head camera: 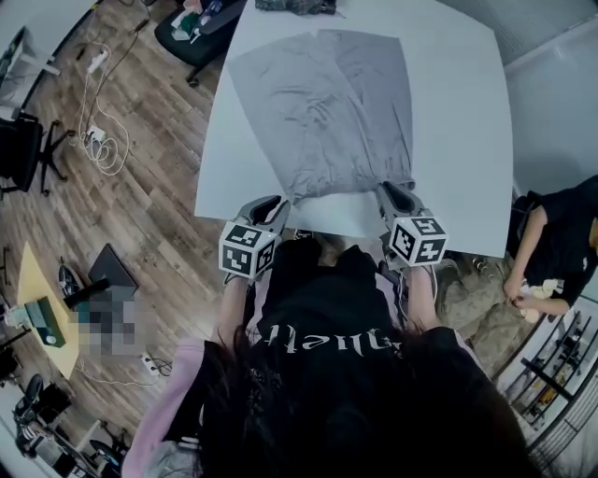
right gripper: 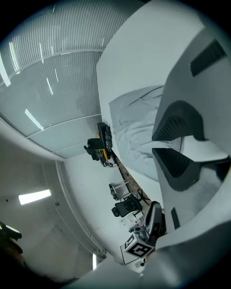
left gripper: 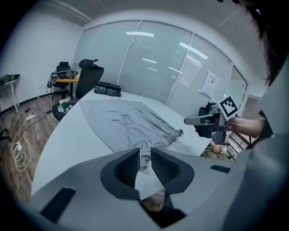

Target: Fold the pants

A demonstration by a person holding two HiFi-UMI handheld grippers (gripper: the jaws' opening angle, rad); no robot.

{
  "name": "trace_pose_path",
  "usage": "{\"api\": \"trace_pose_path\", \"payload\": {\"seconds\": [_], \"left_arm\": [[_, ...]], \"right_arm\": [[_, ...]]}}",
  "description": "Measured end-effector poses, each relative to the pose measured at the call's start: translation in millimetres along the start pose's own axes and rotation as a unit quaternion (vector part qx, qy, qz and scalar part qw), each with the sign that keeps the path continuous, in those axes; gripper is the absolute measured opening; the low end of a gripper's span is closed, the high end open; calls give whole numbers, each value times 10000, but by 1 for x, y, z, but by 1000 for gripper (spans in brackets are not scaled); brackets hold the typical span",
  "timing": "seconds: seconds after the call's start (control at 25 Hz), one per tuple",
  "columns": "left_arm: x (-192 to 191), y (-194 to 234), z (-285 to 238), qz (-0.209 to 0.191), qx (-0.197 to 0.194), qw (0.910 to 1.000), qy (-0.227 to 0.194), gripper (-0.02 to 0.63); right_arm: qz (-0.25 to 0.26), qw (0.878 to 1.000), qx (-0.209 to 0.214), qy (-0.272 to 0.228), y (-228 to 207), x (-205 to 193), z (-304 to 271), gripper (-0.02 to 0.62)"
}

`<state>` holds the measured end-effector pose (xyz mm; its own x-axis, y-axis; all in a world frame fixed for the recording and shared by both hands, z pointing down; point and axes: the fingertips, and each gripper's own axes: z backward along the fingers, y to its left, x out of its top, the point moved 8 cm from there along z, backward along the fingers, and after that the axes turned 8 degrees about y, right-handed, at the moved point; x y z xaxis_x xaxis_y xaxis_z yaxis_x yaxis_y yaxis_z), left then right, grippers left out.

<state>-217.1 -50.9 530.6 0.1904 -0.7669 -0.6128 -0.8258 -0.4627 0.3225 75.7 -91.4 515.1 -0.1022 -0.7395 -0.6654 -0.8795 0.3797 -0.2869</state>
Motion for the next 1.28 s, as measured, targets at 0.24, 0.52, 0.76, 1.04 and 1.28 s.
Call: {"api": "trace_pose_path", "payload": {"seconds": [0.24, 0.52, 0.76, 1.04, 1.28], "left_arm": [[-9, 3, -25, -25, -336, 9989, 334, 129], [-23, -1, -50, 84, -282, 9965, 778, 187], [-27, -6, -67, 190, -10, 9949, 987, 186], [-18, -8, -67, 441, 314, 9952, 819, 67], [0, -13, -42, 394, 371, 9979, 342, 51]], "right_arm": [[-313, 9975, -594, 218, -41, -14, 7, 120], [-255, 9903, -935, 994, -102, -35, -6, 241], [330, 9830, -759, 1640, -114, -47, -27, 234], [365, 9885, -605, 1338, -114, -27, -27, 46], [424, 9943, -90, 979, -106, -1, -8, 41]]}}
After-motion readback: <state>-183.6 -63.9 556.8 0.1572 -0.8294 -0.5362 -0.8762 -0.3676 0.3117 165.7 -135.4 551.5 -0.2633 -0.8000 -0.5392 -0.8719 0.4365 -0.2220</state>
